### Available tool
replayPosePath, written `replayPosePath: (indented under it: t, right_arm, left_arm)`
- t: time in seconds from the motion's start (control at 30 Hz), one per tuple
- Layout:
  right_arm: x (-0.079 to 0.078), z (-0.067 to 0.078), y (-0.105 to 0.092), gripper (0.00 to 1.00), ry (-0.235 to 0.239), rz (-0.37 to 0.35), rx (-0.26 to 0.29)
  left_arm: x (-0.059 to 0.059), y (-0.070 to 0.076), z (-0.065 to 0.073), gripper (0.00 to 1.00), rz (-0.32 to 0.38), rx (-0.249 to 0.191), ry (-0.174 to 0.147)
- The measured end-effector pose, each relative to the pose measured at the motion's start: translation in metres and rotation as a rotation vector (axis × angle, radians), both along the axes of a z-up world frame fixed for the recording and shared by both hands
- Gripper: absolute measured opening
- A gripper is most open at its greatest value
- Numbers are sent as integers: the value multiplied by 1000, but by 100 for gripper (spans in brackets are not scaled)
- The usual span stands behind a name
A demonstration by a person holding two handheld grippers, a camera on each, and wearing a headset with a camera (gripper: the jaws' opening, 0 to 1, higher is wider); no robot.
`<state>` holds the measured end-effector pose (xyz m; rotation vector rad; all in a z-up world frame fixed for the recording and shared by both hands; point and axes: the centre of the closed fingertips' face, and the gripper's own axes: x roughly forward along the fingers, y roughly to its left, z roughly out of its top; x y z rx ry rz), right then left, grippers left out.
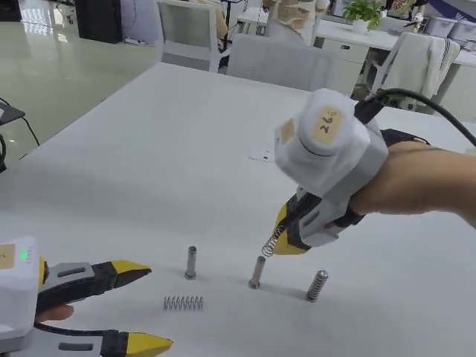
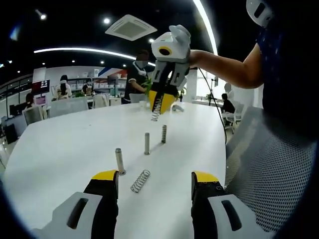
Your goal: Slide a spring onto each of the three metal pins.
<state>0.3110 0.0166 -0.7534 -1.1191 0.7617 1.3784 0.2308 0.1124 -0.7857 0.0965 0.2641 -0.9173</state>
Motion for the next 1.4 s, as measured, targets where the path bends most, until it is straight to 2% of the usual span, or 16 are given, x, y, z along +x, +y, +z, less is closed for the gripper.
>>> replayPosePath:
  t: [0.37,1.0,1.4]
  right_arm:
    - [14,-20,0,8,5,2,-77]
    - [16,-37,3,8,36,13,-122]
    - [17,-58,5,9,55,12,-169]
  left_arm:
    - [0,0,2,56,4,5,-9]
    - [0,4,1,57,13,5,-9]
    - [1,5,2,56,13,7,-7]
